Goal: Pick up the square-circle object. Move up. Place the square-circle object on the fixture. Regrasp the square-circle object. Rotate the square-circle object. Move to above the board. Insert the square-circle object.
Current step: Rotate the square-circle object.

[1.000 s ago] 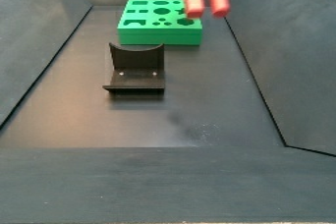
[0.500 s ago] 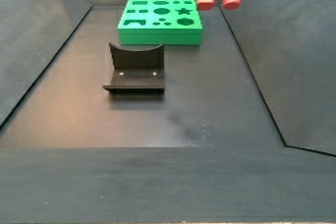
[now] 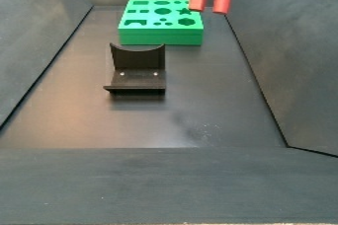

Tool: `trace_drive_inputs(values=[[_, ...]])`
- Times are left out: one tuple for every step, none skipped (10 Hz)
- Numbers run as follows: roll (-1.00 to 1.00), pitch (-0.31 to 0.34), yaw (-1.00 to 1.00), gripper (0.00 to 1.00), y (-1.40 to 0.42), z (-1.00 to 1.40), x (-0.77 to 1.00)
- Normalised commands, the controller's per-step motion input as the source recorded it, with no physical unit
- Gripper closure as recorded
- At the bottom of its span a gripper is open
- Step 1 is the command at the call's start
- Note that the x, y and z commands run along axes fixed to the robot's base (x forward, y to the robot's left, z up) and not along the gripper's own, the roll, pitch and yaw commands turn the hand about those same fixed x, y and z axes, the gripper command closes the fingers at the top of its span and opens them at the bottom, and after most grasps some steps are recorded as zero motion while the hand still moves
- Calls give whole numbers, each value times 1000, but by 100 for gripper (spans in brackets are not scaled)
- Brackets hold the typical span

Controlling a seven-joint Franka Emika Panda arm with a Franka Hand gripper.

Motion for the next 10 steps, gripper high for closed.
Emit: trace_drive_inputs(values=[[-895,290,-1000,100,14,30,-29],[-906,356,-1000,100,20,32,-28],[-914,390,-1000,100,20,31,-23],[-942,460,-1000,100,21,33,-6],[-941,517,-972,100,20,33,6],[-705,461,-691,100,24,42,27],[-410,347,-365,100,14,23,62],[-243,244,-192,100,14,1,70],[-25,26,-1000,100,17,0,-36],[-20,15,-1000,100,18,11,-66]])
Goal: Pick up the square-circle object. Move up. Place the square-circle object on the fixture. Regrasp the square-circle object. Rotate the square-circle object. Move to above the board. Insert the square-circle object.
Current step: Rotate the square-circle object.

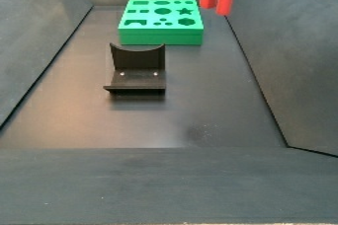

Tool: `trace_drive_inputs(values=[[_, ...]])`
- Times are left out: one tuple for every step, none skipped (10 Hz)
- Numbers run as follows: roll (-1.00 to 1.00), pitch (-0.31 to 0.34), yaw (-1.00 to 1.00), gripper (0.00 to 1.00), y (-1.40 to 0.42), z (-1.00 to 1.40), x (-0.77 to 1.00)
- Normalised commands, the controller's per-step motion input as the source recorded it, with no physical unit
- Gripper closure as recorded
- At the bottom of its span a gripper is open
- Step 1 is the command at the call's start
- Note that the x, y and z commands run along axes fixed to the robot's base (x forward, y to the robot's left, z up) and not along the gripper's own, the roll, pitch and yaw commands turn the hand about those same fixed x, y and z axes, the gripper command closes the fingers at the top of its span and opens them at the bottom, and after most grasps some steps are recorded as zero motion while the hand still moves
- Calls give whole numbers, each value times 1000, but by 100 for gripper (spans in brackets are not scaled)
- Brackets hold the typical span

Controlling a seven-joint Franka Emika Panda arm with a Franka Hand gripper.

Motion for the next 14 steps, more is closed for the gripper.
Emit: trace_drive_inputs(values=[[-20,15,-1000,100,17,14,-64],[-22,16,-1000,100,16,17,-47],[-23,17,-1000,100,17,18,-35],[-24,17,-1000,100,17,18,-30],[-26,19,-1000,100,17,16,-26],[-28,20,-1000,100,17,16,-24],[-29,21,-1000,100,16,16,-23],[-31,22,-1000,100,17,17,-22],[-34,24,-1000,100,17,17,-21],[-36,26,-1000,100,16,17,-21],[-40,28,-1000,100,16,17,-21],[-43,30,-1000,100,16,17,-20],[-48,34,-1000,100,16,18,-20],[-52,37,-1000,100,17,18,-20]])
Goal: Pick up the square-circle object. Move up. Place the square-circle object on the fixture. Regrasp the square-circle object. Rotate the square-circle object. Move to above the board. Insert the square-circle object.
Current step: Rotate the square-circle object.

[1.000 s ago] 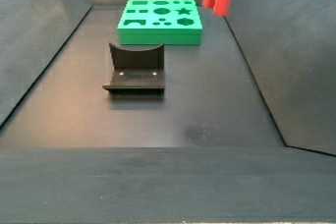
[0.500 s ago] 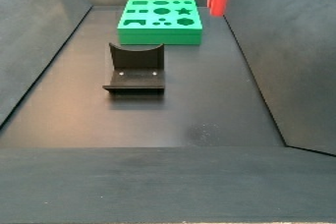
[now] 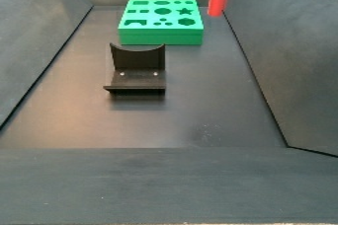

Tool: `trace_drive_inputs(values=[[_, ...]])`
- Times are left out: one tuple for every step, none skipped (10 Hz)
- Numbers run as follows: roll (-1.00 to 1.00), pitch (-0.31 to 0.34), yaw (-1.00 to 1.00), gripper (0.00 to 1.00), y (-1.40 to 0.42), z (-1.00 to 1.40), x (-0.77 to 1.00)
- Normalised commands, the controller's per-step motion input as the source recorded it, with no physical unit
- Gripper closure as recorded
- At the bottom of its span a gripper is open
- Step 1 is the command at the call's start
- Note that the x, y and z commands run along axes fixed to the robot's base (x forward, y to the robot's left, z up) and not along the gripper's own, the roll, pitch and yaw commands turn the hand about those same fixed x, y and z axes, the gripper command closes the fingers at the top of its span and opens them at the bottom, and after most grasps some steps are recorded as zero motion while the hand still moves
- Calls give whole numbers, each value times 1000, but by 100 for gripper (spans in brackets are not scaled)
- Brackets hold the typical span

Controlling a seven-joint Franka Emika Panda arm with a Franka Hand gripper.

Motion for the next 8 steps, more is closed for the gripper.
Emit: trace_drive_inputs(values=[[-60,42,-1000,100,16,19,-19],[-68,48,-1000,100,17,19,-18],[-83,58,-1000,100,17,20,-18],[-93,65,-1000,100,17,21,-17],[-34,23,-1000,100,0,0,0],[-36,25,-1000,100,1,2,2],[-39,27,-1000,100,2,2,2],[-43,29,-1000,100,3,2,2]])
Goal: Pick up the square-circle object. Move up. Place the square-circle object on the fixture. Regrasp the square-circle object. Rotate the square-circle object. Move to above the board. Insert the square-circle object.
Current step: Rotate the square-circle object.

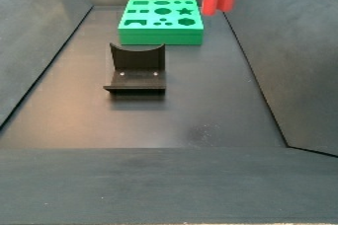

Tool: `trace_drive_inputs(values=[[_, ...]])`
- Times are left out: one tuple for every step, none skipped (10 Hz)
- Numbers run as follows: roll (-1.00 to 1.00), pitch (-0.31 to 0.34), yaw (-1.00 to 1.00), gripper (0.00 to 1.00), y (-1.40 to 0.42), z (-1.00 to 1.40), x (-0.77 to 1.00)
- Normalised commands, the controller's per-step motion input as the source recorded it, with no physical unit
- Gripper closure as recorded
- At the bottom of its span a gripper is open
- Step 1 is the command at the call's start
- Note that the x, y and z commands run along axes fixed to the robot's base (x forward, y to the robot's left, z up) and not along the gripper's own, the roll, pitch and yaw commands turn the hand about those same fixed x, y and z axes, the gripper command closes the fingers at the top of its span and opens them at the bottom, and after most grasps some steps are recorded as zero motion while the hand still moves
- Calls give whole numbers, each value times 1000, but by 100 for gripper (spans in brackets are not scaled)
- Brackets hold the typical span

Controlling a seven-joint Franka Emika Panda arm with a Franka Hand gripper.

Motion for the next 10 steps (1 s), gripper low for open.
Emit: trace_drive_inputs(values=[[-48,33,-1000,100,7,2,1],[-54,36,-1000,100,8,2,1],[-61,41,-1000,100,9,2,1],[-72,49,-1000,100,9,2,1],[-85,57,-1000,100,10,3,1],[-103,69,-1000,100,10,4,2],[-126,84,-960,100,10,5,3],[-126,83,-719,100,10,7,5],[-125,81,-433,100,11,10,7],[-125,80,-287,100,11,12,8]])
